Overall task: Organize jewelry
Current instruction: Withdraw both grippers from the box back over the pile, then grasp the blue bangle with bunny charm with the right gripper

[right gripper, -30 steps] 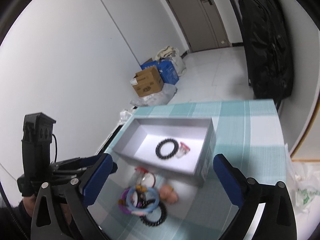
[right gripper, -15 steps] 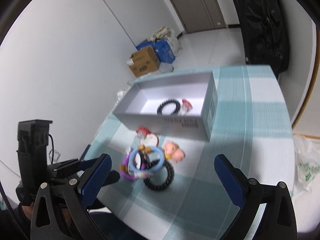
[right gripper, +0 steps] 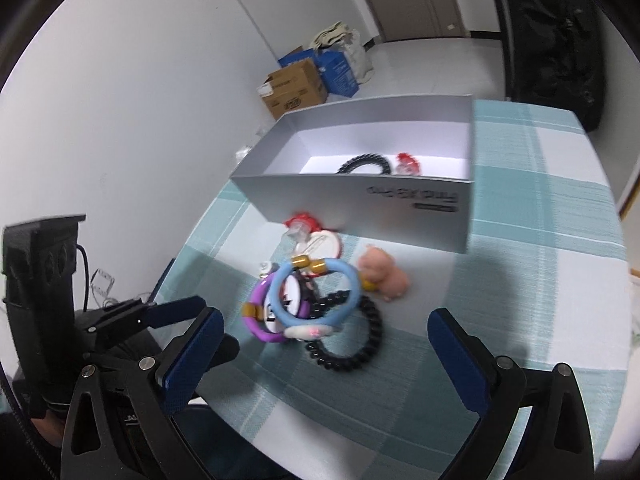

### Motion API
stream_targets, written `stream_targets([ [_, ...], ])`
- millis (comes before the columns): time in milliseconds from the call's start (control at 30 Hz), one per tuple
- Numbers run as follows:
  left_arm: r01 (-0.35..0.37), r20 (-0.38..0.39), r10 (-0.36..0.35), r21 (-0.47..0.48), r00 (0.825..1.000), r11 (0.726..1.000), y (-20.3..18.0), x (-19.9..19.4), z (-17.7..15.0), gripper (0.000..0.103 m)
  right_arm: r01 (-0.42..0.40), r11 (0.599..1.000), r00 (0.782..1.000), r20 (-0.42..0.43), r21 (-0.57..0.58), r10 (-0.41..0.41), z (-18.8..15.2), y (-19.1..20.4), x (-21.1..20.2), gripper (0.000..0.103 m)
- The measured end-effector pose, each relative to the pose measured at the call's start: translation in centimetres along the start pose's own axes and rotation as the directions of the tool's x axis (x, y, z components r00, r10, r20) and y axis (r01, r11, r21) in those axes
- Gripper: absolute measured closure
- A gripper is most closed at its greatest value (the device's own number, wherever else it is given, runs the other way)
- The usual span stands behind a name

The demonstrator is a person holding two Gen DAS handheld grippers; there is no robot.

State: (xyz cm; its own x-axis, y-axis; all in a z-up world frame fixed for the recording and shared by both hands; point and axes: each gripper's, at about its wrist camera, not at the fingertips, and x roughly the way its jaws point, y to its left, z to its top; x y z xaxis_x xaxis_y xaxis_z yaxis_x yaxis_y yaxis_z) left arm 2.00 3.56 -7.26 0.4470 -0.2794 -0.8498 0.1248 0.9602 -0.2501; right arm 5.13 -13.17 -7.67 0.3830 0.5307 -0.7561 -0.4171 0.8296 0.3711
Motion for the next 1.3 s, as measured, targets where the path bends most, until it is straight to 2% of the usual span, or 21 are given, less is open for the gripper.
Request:
stream_targets([
  [100,-0.011,0.000,0.011,0.008,1.000,1.000,0.0,0.1,-0.2,0.040,0.003,1.000,1.000,-0.002,-0.007,-0.003,-0.1,0.4,0.6,0.002],
  [233,-0.023,-0.011,0.023,0.034,1.000,0.999,0.0,0.2,-0.5,0.040,-0.001,0.999,1.000,-0.020,-0.033,0.000,0.1,0.9,1.6,0.011],
  [400,-0.029,-0.013,0.029,0.050,0.999,0.998,0.3,0.1,-0.6,0.040,0.008,0.999,1.000,-0.030,-0.039,-0.009,0.6,1.0,2.4,0.018],
  [600,-0.038,-0.025,0.039,0.030,0.999,0.999,0.8,0.3,-0.5,0.040,0.091,0.991,0.995,-0.023,-0.096,-0.093,1.0,1.8,3.5,0.030],
  [900,-0.046,-0.035,0.047,0.025,0.998,0.999,1.1,0.4,-0.5,0.040,0.144,0.977,0.989,-0.019,-0.157,-0.149,1.1,2.7,4.4,0.039],
  [1033,-0.043,-0.040,0.044,0.022,0.998,0.999,1.1,0.5,-0.5,0.040,0.131,0.982,0.991,-0.008,-0.139,-0.133,1.3,2.4,3.9,0.050],
  [1300,-0.046,-0.039,0.047,0.028,0.998,0.999,0.9,0.7,-0.4,0.040,0.106,0.986,0.994,-0.014,-0.129,-0.109,1.3,1.8,3.6,0.051],
])
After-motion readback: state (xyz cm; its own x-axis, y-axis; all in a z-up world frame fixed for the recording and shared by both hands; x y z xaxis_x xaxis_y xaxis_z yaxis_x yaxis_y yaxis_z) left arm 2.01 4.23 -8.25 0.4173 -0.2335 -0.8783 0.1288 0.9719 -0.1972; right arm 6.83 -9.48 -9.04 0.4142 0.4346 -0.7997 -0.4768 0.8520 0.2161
